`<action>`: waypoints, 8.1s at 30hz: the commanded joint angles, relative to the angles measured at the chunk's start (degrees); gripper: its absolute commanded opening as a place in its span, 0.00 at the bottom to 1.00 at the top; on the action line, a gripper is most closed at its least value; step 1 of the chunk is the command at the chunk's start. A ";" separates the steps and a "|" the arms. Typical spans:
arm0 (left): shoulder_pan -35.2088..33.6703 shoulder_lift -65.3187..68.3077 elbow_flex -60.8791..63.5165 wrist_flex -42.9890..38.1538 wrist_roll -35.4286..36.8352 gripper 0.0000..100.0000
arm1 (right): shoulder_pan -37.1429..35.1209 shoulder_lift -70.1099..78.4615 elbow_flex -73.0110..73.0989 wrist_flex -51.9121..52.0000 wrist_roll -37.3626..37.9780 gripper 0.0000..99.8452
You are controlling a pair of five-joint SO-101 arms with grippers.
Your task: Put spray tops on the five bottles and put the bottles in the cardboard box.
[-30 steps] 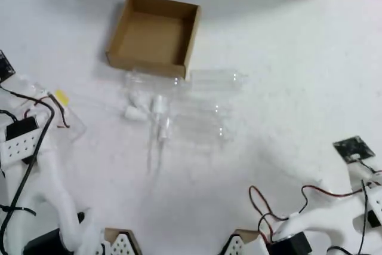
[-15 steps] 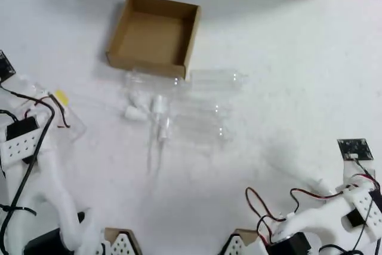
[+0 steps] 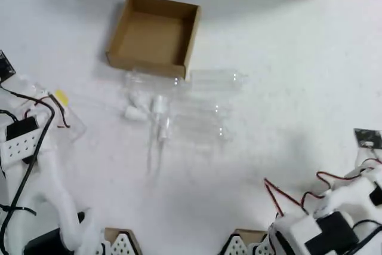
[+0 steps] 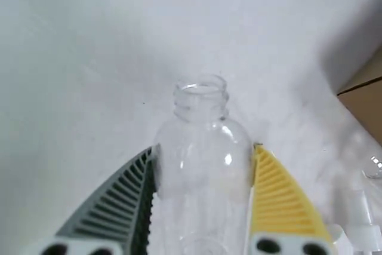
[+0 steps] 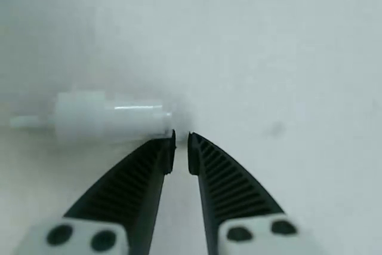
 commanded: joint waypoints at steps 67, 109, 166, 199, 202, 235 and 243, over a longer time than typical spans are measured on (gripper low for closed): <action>1.80 -0.04 0.62 -2.11 -4.31 0.11 | -29.85 -7.87 -20.31 29.93 -53.71 0.13; 2.59 0.04 0.70 -2.02 -4.40 0.11 | -36.88 13.93 -17.41 13.49 -67.69 0.03; 12.70 -4.62 -0.09 0.09 -8.00 0.11 | -39.25 6.29 -34.20 33.54 -57.41 0.02; 57.36 -70.81 30.33 -5.36 -18.64 0.11 | -68.09 -54.99 -32.35 -12.18 -58.64 0.02; 57.54 -73.80 33.76 -5.36 -18.64 0.11 | -76.53 -54.20 -32.18 -17.27 -59.16 0.02; 57.27 -77.05 44.92 -5.80 -19.08 0.11 | -94.37 -55.16 -14.07 -13.05 -53.19 0.02; 57.27 -77.05 44.92 -5.80 -19.08 0.11 | -94.64 -54.73 -11.34 -15.96 -53.54 0.02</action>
